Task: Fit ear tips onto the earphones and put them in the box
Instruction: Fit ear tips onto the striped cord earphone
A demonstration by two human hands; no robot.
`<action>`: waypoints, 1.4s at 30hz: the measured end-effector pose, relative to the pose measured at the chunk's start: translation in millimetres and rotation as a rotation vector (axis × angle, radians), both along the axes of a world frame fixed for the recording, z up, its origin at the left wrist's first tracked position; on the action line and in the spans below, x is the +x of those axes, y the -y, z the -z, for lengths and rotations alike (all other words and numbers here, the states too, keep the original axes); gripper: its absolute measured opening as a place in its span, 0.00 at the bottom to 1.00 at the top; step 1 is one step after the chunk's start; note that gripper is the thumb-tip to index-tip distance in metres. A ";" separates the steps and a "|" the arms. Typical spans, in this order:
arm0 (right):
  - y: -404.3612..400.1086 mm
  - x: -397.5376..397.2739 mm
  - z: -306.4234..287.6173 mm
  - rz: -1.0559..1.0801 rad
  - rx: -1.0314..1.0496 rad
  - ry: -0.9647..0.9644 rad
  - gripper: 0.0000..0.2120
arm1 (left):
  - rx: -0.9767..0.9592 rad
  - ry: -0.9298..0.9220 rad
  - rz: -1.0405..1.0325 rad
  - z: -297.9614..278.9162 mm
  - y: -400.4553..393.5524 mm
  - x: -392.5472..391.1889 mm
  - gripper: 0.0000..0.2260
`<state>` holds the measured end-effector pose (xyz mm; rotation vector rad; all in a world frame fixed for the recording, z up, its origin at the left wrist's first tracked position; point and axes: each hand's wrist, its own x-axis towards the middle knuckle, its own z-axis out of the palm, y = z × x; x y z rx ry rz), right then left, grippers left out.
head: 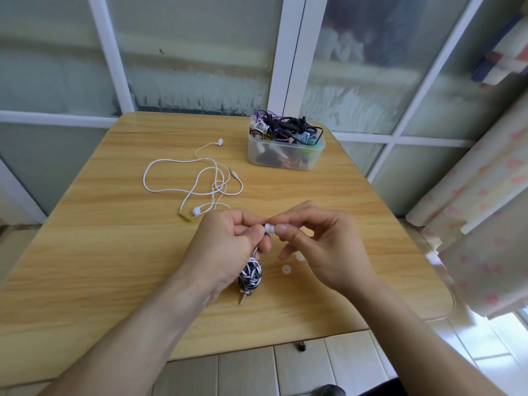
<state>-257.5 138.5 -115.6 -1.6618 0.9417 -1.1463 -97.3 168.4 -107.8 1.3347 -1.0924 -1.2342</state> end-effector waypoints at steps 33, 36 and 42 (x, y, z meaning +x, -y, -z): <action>-8.6 5.5 -13.7 0.049 0.205 0.078 0.07 | -0.365 0.432 -0.167 3.3 -4.6 -9.2 0.09; -8.6 3.7 -14.7 0.045 0.224 0.071 0.08 | -0.435 0.514 -0.180 6.0 -3.4 -9.3 0.13; 0.5 -8.9 -15.4 0.092 -0.066 -0.366 0.16 | -0.330 0.432 -0.128 10.6 1.8 -10.1 0.09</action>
